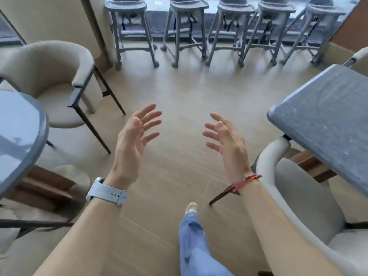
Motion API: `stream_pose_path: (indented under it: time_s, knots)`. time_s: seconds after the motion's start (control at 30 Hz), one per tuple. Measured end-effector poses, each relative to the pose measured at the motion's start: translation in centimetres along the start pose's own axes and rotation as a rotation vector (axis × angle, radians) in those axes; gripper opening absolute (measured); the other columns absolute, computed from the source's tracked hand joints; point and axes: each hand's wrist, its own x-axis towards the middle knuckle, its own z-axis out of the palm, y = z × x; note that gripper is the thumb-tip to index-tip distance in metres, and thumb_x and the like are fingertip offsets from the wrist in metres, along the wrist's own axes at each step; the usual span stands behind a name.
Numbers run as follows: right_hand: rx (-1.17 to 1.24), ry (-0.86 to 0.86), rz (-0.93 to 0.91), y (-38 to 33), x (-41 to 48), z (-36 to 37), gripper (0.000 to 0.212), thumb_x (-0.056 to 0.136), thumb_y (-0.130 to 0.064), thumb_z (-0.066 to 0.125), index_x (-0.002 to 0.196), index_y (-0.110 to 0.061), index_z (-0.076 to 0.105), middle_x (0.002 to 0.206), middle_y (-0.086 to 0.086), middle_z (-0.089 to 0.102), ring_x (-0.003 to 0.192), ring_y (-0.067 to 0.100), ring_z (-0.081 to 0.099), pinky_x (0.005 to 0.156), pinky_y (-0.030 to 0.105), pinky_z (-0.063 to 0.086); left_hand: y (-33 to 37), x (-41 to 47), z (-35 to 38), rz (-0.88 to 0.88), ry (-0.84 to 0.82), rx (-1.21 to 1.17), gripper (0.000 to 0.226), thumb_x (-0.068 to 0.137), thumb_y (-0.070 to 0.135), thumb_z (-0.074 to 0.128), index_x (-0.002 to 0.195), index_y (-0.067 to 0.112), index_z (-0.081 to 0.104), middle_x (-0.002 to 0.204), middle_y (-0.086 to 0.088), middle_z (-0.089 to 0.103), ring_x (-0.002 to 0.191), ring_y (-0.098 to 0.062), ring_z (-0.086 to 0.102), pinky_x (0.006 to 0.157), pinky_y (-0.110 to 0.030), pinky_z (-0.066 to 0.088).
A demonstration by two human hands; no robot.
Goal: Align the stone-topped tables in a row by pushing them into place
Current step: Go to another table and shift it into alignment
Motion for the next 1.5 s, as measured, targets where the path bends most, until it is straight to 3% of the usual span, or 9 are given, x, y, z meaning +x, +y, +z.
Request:
stream_pose_path:
  time_s: [0.23,0.43,0.67,0.97,1.07,1.2,1.3,1.37,1.5]
  knots:
    - [0.046,0.052,0.030,1.0,16.2,-1.5,0.037,0.085,-0.050,0.055,0.120,-0.041,0.065,0.121,0.005,0.068,0.109,0.018,0.068,0.091,0.038,0.055,-3.5,16.6,2.3,-0.019,-0.046,0.028,0.072,0.087,0.063,0.042,0.142,0.019,0.055,0.142,-0.006,0.064,0.132,-0.025,0.060,0.108,-0.047,0.048]
    - [0.055,0.108,0.028,-0.5,29.6,-2.7,0.045,0.072,-0.061,0.059,0.114,-0.046,0.067,0.101,-0.011,0.071,0.107,0.016,0.068,0.092,0.039,0.053,-4.1,31.9,5.0,-0.012,-0.128,0.028,0.068,0.087,0.061,0.041,0.140,0.022,0.056,0.143,-0.008,0.063,0.132,-0.026,0.059,0.107,-0.045,0.048]
    - [0.018,0.250,0.013,-1.5,42.1,-4.7,0.052,0.072,-0.063,0.057,0.120,-0.043,0.064,0.120,0.001,0.069,0.108,0.014,0.068,0.093,0.039,0.056,-7.4,47.3,8.7,-0.037,-0.278,-0.014,0.067,0.086,0.061,0.041,0.138,0.023,0.057,0.141,-0.006,0.064,0.132,-0.027,0.059,0.107,-0.046,0.048]
    - [0.027,0.630,0.020,-1.7,56.1,-7.4,0.056,0.072,-0.062,0.059,0.123,-0.039,0.064,0.128,0.005,0.066,0.110,0.017,0.068,0.097,0.042,0.054,-12.4,67.9,13.6,-0.139,-0.590,-0.036,0.063,0.090,0.058,0.039,0.139,0.021,0.056,0.139,-0.003,0.065,0.130,-0.024,0.059,0.110,-0.050,0.046]
    - [0.021,0.715,0.021,-2.1,59.1,-8.6,0.057,0.075,-0.061,0.059,0.126,-0.038,0.063,0.127,0.003,0.066,0.111,0.016,0.068,0.094,0.037,0.055,-13.1,72.5,16.8,-0.161,-0.711,-0.044,0.070,0.087,0.062,0.040,0.140,0.020,0.055,0.140,-0.005,0.064,0.131,-0.025,0.059,0.108,-0.047,0.047]
    - [0.033,0.866,0.004,-2.4,62.3,-11.6,0.039,0.085,-0.050,0.056,0.123,-0.041,0.062,0.122,0.004,0.067,0.111,0.017,0.067,0.092,0.035,0.054,-14.6,77.5,22.5,-0.195,-0.847,-0.058,0.070,0.085,0.063,0.042,0.139,0.021,0.057,0.139,-0.003,0.066,0.131,-0.026,0.060,0.109,-0.049,0.046]
    - [0.056,0.972,-0.014,-2.1,63.8,-14.8,0.043,0.080,-0.059,0.058,0.120,-0.044,0.063,0.117,-0.002,0.069,0.110,0.015,0.068,0.089,0.031,0.055,-16.0,80.0,27.7,-0.205,-0.979,-0.053,0.070,0.085,0.070,0.054,0.138,0.024,0.058,0.138,-0.002,0.066,0.129,-0.024,0.061,0.108,-0.049,0.047]
    - [0.075,1.044,-0.021,-1.7,64.5,-17.3,0.049,0.076,-0.063,0.057,0.121,-0.044,0.063,0.116,-0.004,0.070,0.109,0.014,0.068,0.087,0.028,0.054,-16.9,81.4,31.2,-0.199,-1.045,-0.049,0.085,0.077,0.081,0.062,0.138,0.023,0.058,0.140,-0.004,0.065,0.130,-0.025,0.060,0.107,-0.047,0.048]
    - [0.137,1.166,-0.051,-0.9,66.3,-23.4,0.042,0.077,-0.061,0.058,0.116,-0.047,0.065,0.118,-0.003,0.070,0.109,0.015,0.069,0.085,0.029,0.052,-18.6,83.6,39.0,-0.194,-1.165,-0.017,0.087,0.076,0.084,0.061,0.139,0.024,0.058,0.141,-0.004,0.065,0.131,-0.026,0.060,0.106,-0.047,0.048]
